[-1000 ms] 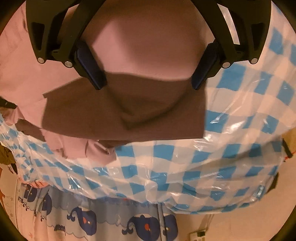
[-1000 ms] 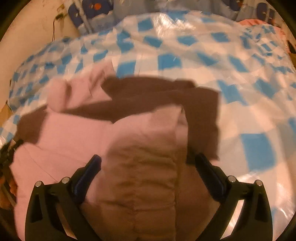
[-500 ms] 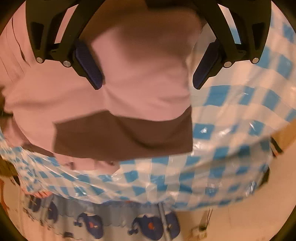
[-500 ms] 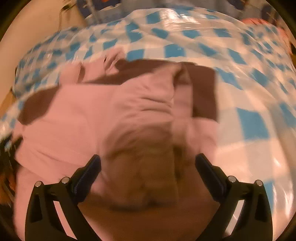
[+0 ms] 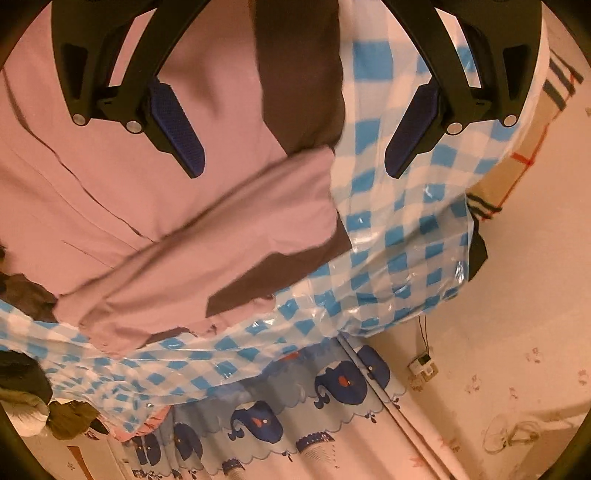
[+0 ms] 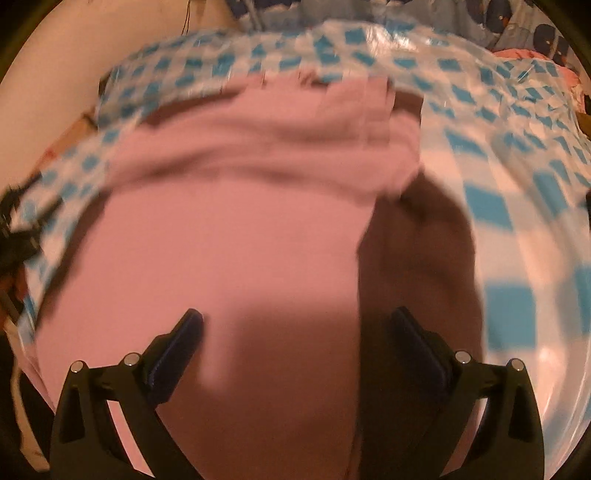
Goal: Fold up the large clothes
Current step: 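Move both grippers over the pink jacket toward its hem, then grasp the jacket hem with both grippers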
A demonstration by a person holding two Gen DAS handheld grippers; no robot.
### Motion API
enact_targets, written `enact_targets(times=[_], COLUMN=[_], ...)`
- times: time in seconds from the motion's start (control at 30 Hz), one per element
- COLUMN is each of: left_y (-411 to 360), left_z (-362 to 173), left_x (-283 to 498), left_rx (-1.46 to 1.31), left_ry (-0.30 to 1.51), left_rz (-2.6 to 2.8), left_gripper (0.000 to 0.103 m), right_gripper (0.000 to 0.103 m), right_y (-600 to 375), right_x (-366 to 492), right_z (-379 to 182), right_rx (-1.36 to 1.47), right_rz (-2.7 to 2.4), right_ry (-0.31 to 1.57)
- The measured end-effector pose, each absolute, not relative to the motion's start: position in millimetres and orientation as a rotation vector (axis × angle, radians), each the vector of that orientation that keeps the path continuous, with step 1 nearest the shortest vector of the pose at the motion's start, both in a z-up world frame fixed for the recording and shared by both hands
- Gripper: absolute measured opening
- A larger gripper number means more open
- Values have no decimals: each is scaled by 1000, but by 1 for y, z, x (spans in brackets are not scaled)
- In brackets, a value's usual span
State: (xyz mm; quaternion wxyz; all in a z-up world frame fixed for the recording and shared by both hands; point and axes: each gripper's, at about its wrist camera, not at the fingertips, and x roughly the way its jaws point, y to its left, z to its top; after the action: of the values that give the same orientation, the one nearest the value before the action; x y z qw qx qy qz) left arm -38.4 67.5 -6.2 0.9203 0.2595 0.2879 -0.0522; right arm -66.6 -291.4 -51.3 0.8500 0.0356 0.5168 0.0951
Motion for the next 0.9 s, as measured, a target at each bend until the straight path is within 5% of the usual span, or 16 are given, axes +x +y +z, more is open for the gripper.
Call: enact_targets(times=[0.27, 0.47, 0.63, 0.9], left_y=[100, 118, 139, 260], left_z=[-95, -86, -63, -43], left_x=[-81, -100, -139, -183], left_rx=[375, 315, 274, -409], left_ry=[857, 906, 935, 1017], left_rz=[-138, -144, -215, -299], left_gripper=[95, 95, 95, 95], right_gripper=[97, 98, 97, 97], right_y=[-278, -277, -304, -409], right_x=[-96, -139, -164, -209], right_z=[-45, -65, -29, 4], right_rx=[40, -76, 109, 555], right_rz=[214, 238, 342, 356], right_ry=[1101, 1152, 1186, 1147])
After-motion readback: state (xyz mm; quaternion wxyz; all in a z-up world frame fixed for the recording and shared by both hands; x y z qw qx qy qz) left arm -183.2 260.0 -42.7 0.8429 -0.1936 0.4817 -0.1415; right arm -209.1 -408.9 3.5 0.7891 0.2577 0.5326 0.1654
